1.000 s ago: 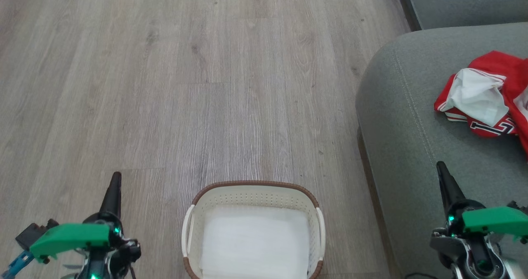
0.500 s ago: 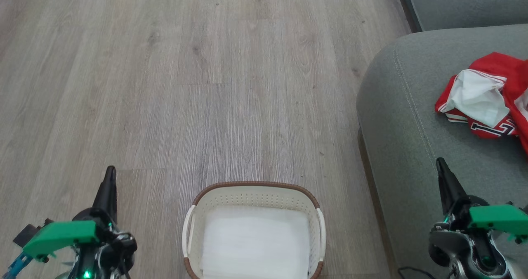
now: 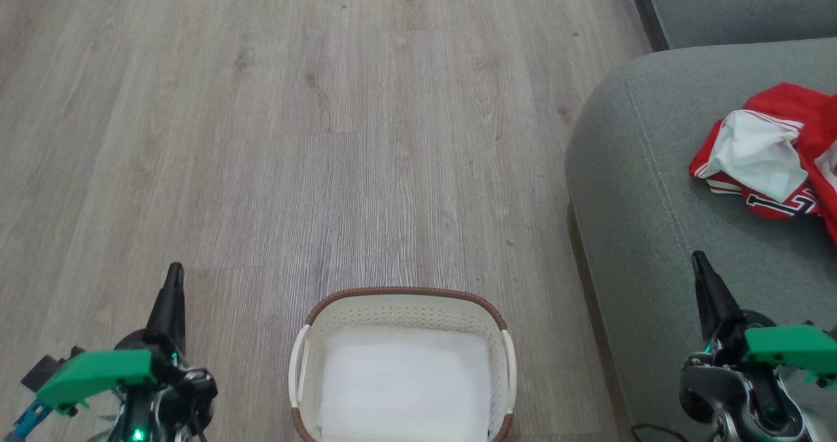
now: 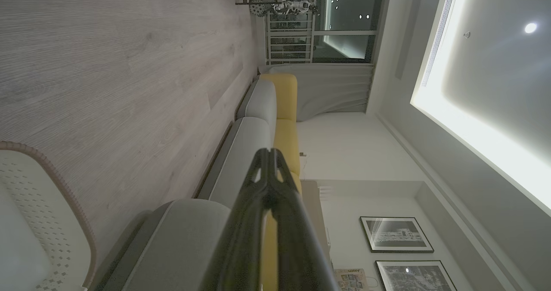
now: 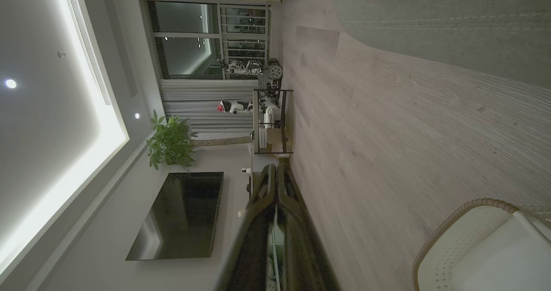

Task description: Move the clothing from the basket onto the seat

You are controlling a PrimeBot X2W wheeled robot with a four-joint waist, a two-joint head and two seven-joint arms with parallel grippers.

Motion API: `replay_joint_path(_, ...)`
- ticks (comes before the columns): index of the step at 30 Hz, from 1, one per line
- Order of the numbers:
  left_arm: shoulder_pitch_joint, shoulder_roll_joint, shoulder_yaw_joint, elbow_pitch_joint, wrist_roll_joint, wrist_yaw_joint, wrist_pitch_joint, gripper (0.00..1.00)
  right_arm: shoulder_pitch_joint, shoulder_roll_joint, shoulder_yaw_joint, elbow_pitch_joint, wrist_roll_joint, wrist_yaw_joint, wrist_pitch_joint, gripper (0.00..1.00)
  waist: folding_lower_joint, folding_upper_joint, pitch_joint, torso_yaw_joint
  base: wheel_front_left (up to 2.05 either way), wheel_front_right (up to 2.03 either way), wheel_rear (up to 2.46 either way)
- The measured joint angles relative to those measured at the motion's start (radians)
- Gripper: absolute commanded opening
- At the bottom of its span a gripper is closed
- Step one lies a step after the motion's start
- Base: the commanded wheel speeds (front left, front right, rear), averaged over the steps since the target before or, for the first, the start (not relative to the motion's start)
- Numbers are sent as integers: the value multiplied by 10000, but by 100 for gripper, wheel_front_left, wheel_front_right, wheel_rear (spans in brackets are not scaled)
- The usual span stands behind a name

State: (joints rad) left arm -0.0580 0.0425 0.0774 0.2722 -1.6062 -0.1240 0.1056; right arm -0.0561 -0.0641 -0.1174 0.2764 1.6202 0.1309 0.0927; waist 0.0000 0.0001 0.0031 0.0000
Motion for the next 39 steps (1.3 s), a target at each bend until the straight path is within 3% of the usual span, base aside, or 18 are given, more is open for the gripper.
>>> replay_joint_path(39,0,-2,0,0,0,0,0,0,0,35,-56,2,-2,0,86,0,0,0,0,0,0,0,0)
